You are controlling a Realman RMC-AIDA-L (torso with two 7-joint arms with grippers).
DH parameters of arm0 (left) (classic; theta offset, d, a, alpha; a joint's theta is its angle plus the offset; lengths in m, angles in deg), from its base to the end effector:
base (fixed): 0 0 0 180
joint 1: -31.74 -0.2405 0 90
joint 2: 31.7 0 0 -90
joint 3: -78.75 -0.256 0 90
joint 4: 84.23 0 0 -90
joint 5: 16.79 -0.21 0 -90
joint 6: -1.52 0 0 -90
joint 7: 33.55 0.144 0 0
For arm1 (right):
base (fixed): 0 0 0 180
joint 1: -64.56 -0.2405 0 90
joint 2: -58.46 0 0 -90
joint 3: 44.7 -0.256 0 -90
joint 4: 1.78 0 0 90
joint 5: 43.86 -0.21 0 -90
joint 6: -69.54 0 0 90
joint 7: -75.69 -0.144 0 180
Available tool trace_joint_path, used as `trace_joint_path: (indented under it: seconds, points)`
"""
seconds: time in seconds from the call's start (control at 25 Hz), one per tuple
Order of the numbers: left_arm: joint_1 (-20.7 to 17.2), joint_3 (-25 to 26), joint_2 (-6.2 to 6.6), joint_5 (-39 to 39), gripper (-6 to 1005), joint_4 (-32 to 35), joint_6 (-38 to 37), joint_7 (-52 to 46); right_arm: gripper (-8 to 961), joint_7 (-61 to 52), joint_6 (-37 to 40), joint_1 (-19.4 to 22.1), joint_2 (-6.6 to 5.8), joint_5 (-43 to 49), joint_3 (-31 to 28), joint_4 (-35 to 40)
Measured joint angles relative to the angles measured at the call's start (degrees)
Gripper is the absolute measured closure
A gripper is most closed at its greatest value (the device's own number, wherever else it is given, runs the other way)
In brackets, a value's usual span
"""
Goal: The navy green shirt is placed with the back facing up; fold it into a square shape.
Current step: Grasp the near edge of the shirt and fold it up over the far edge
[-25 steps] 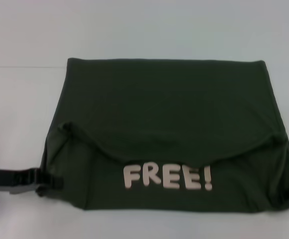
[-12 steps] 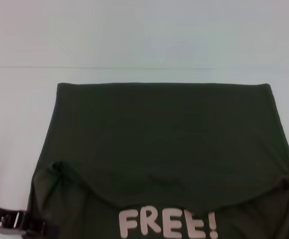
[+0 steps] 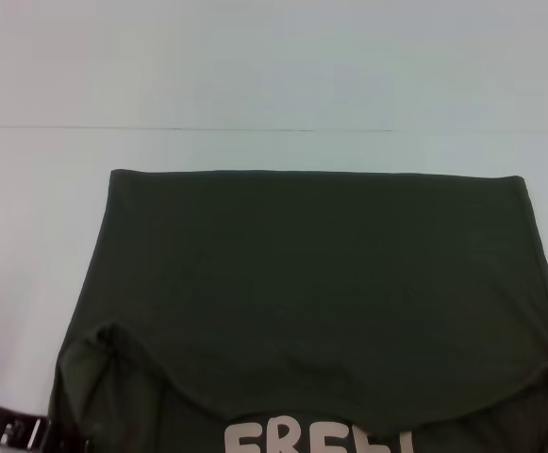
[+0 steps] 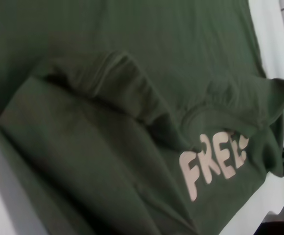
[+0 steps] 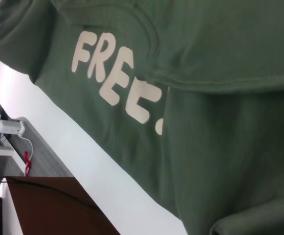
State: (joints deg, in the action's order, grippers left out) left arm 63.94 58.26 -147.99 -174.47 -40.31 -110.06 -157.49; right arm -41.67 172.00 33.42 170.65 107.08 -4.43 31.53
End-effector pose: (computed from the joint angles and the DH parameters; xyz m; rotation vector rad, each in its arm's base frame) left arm -0.3164 0.2637 0.0395 2.3898 1.8707 0.0972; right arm 0.3341 0.2594 0.0178 2.4916 -1.6337 0.1810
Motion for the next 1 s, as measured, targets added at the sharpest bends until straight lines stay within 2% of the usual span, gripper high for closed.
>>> trace_joint_path:
  seconds: [0.16,0.4,0.56,0.8,1.0]
  points:
    - [0.89,1.59,0.54,3.01,950,-0.32,-0.26,0.04,923,1.77,1.99,0.14,-0.05,-2.33,-2.59,0.15]
    - [2.9,6.32,2.13,10.2,950,-1.1,0.86,0.23,924,2.38,4.84,0.2,-1.66,-5.91,-11.9,0.05]
    - [4.21,10.65,3.25,15.36,950,-2.62,4.73,-0.26,924,-0.7,4.16,0.16,-2.82,-7.59,-19.18,-0.07]
    - [4.68,12.33,3.65,20.71,950,-6.6,14.11,-0.18,924,-6.55,-1.25,0.23,-4.22,-11.15,-24.78,-2.51]
    - [4.76,11.98,3.17,23.32,951,-9.19,21.86,0.37,924,-9.94,-9.22,-0.03,-4.46,-16.14,-25.38,-5.05]
